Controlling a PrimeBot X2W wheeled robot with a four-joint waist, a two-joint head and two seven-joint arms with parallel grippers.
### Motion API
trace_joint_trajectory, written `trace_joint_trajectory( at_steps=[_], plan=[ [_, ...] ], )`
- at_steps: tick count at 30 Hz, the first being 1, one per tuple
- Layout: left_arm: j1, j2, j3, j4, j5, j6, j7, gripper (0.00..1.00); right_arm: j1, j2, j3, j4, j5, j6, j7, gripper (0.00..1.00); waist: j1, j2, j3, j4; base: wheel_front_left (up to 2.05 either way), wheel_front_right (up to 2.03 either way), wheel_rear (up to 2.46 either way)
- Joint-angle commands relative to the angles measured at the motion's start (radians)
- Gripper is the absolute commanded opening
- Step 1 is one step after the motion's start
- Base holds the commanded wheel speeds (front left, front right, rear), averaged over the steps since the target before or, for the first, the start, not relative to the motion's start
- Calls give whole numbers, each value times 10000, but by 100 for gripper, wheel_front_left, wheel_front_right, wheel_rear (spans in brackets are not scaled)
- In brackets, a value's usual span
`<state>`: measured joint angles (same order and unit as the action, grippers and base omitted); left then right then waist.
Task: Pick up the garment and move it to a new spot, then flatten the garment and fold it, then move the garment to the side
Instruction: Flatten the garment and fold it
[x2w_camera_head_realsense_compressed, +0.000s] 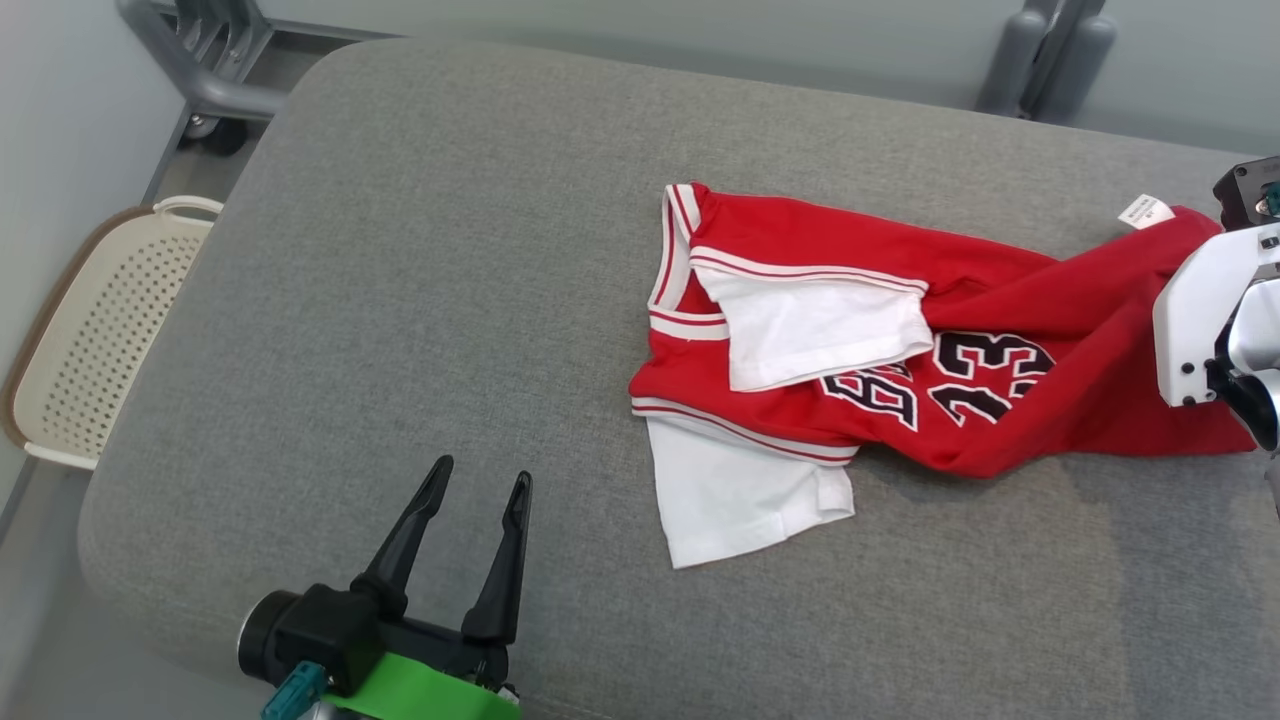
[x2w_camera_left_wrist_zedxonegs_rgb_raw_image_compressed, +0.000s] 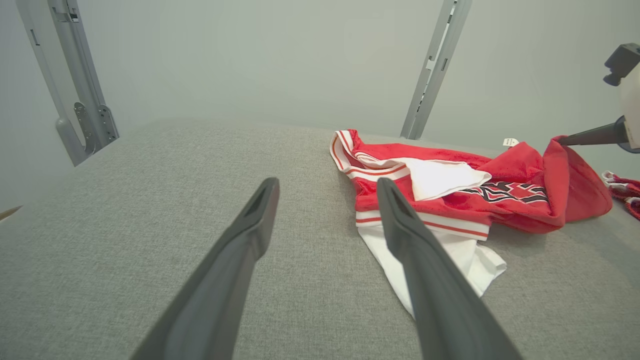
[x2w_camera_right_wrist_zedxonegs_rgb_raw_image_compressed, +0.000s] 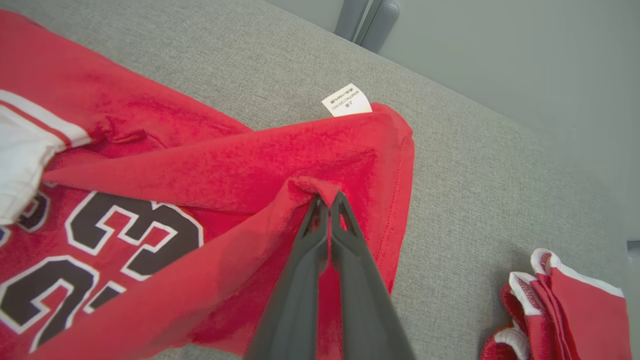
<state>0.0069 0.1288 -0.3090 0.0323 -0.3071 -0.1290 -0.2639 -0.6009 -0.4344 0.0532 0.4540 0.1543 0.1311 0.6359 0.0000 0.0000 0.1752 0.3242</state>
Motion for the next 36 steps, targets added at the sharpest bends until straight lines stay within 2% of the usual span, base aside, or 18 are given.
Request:
trace_joint_trajectory(
  at_steps=[1, 2, 3, 4, 10, 18, 26, 34, 36],
  plan=[
    [-164, -41, 1, 6, -21, -24, -3, 100, -144, -55, 11, 180, -91, -9, -142, 0, 0, 0, 420, 459, 0, 0, 0],
    [-184, -49, -18, 22, -37, -24, -3, 100, -277, -52, 49, 446, -126, -9, -302, 15, 0, 0, 455, 515, 0, 0, 0],
    [-212, -51, -30, 38, -44, -24, -3, 100, -376, -29, 75, 705, -124, -9, -422, 97, 0, 0, 472, 553, 0, 0, 0],
    [-225, -53, -31, 50, -54, -24, -3, 100, -477, 1, 83, 945, -141, -9, -562, 100, 0, 0, 482, 573, 0, 0, 0],
    [-235, -16, 153, 91, 126, -24, -3, 100, -987, 19, 132, 1619, -353, -9, -1361, 100, 0, 0, 372, 407, 0, 0, 0],
    [-63, 9, 500, 139, 367, -24, -3, 100, -1242, 173, -55, 1516, -790, -9, -2917, 100, 0, 0, -155, -160, 0, 0, 0],
    [208, -17, 653, 255, 396, -24, -3, 100, -171, 381, 200, 494, -804, -9, -4057, 100, 0, 0, -652, -483, 0, 0, 0],
    [552, -41, 863, 315, 378, -25, -3, 100, 2315, 727, 14, -1727, -907, -9, -4612, 100, 0, 0, -1004, -623, 0, 0, 0],
    [573, -59, 900, 327, 372, -25, -3, 100, 2613, 819, -20, -1946, -890, -9, -4626, 100, 0, 0, -1045, -632, 0, 0, 0]
  ],
)
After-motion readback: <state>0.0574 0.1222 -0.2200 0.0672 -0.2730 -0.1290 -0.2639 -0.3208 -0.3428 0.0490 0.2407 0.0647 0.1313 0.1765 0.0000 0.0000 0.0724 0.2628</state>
